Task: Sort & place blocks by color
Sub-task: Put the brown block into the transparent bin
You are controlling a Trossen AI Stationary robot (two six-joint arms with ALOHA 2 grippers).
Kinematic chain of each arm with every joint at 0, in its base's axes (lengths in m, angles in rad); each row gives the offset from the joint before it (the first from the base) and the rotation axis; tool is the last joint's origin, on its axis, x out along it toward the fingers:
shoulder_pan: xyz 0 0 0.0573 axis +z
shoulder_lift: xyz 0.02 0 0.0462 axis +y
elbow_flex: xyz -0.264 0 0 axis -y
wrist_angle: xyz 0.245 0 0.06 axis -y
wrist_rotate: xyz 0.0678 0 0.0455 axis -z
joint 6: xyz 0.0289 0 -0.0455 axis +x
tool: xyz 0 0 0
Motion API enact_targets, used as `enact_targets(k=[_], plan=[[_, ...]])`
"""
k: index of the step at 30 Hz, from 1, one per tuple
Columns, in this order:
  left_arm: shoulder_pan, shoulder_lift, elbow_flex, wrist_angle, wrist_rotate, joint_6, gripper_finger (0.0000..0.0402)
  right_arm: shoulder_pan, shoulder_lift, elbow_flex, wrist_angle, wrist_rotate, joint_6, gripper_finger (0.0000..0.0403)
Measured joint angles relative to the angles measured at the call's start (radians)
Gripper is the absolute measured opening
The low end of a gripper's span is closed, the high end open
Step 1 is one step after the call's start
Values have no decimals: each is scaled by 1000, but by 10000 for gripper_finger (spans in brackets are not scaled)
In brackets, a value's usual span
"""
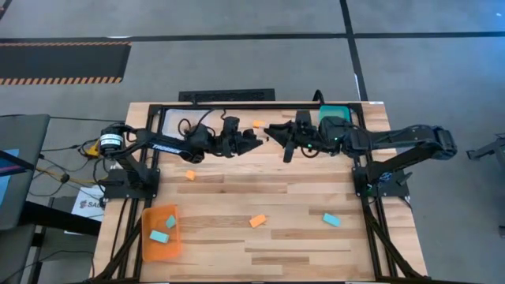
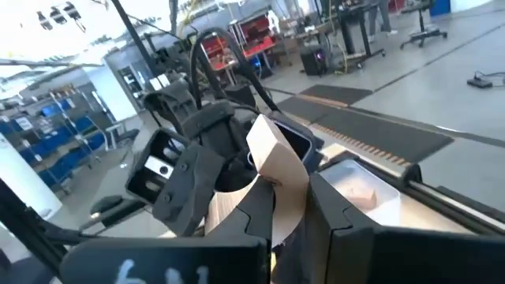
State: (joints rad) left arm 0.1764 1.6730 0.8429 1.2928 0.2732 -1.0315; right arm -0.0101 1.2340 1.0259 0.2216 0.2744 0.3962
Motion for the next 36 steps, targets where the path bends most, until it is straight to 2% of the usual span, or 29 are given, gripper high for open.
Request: enact_targets(k=[9, 14, 21, 29, 36], plan=[[10, 0, 0, -112, -1, 28, 249, 6, -3, 1, -241, 13, 117, 43], [7, 0, 0, -220, 2, 56, 234, 22, -2, 0, -285, 42, 127, 43], [6, 0, 0, -255, 1, 77, 190, 23, -2, 0, -299, 40, 128, 43], [0, 0, 0, -248, 17, 89, 120, 27, -2, 0, -314, -38, 124, 47], [0, 0, 0, -258, 25, 93, 86, 33, -2, 0, -318, -42, 120, 73]])
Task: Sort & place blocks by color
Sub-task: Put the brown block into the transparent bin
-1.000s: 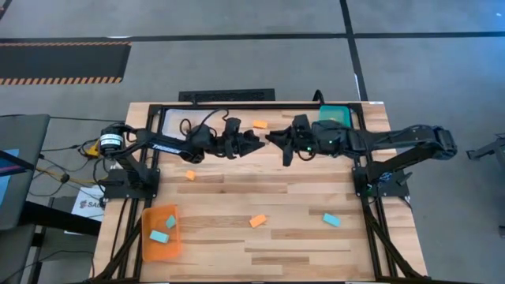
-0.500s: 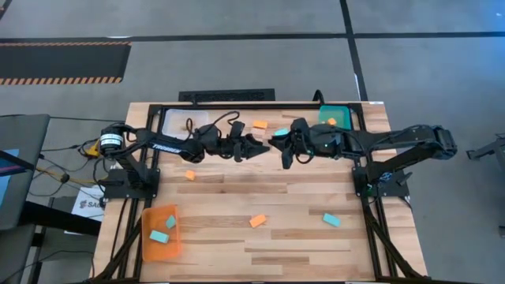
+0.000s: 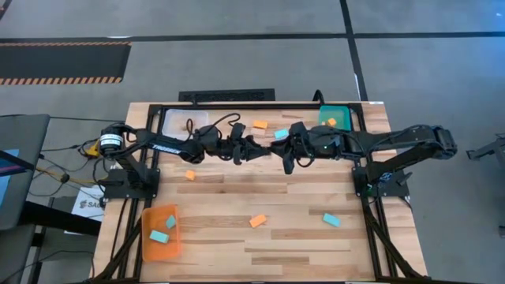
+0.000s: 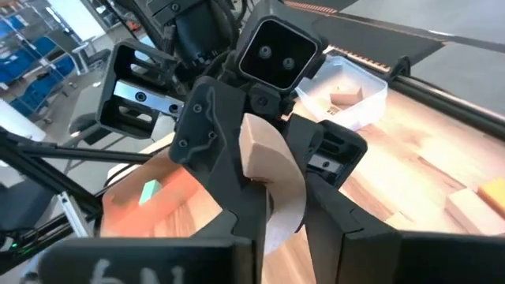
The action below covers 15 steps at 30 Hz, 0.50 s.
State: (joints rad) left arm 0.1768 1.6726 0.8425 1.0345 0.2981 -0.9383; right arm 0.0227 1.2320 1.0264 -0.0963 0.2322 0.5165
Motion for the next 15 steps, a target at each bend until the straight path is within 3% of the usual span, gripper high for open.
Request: enact_targets(k=[8, 15], plan=[[0, -2, 0, -8, 16, 28, 44, 3, -4, -1, -11, -2, 36, 164], [10, -3, 3, -35, 42, 58, 42, 3, -14, -2, -40, 0, 28, 242]])
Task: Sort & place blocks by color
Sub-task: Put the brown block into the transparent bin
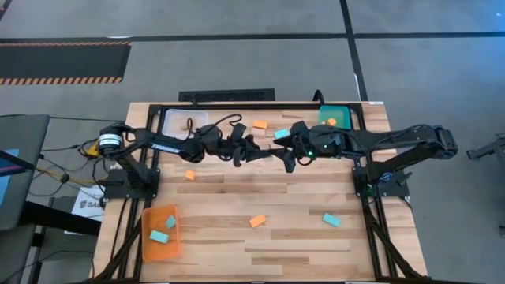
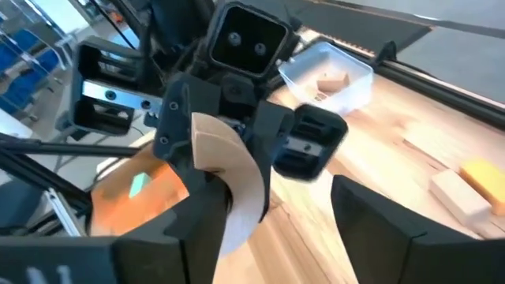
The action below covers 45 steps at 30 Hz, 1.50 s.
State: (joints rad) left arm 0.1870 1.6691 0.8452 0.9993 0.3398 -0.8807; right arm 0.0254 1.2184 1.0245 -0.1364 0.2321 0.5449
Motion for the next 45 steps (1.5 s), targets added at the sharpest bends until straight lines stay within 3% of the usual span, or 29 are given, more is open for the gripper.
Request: enact_targets(k=[7, 10, 17, 27, 30, 40, 45], plan=[[43, -15, -3, -229, 3, 93, 42, 7, -79, 4, -102, -22, 16, 255], [62, -60, 4, -429, 3, 190, 42, 22, -106, 2, -140, -21, 16, 255], [161, -198, 4, -874, -100, 407, 42, 69, -139, 2, -213, -19, 42, 255], [401, -412, 4, -1499, -547, 530, 42, 103, -72, 1, -223, -13, 69, 255], [469, -423, 4, -1575, -628, 542, 42, 103, -41, 1, -223, -14, 70, 255], [608, -425, 3, -1577, -636, 564, 47, 103, 30, 2, -218, -22, 84, 255], [628, -425, 3, -1577, -598, 585, 137, 104, 31, 2, -219, -26, 86, 255]])
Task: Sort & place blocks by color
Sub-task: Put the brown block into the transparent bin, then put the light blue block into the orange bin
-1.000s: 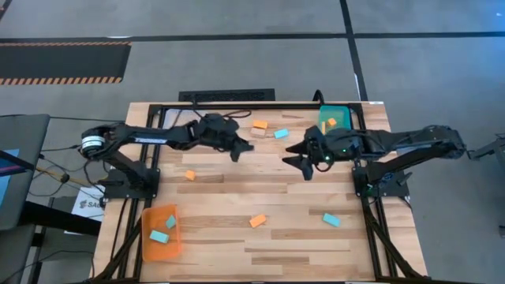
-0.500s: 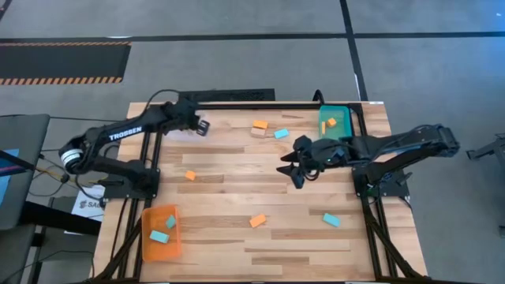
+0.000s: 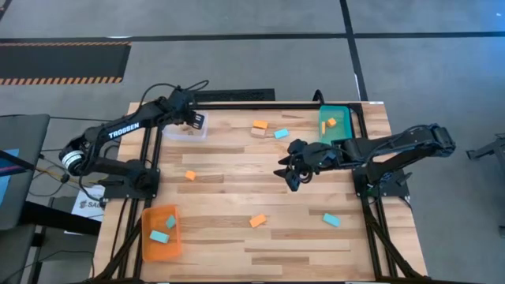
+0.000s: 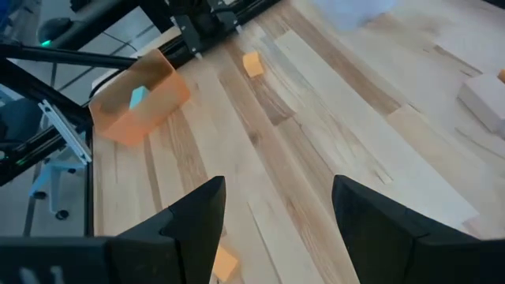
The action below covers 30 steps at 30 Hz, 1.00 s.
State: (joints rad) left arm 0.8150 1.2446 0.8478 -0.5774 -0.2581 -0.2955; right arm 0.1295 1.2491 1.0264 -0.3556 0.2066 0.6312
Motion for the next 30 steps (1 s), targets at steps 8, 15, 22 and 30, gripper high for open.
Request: enact_targets(k=[8, 15, 22, 30], plan=[[1, 0, 0, -4, -5, 12, 237, -1, -5, 0, 0, 1, 14, 255], [0, 0, 3, -19, 128, 24, 257, -1, -5, 0, 1, 2, 48, 255], [-70, -24, 54, 15, 327, -13, 258, 20, -5, 0, -22, -14, 152, 255], [-363, -67, 60, 198, 281, -11, 258, 102, 1, 0, -117, -96, 329, 255]])
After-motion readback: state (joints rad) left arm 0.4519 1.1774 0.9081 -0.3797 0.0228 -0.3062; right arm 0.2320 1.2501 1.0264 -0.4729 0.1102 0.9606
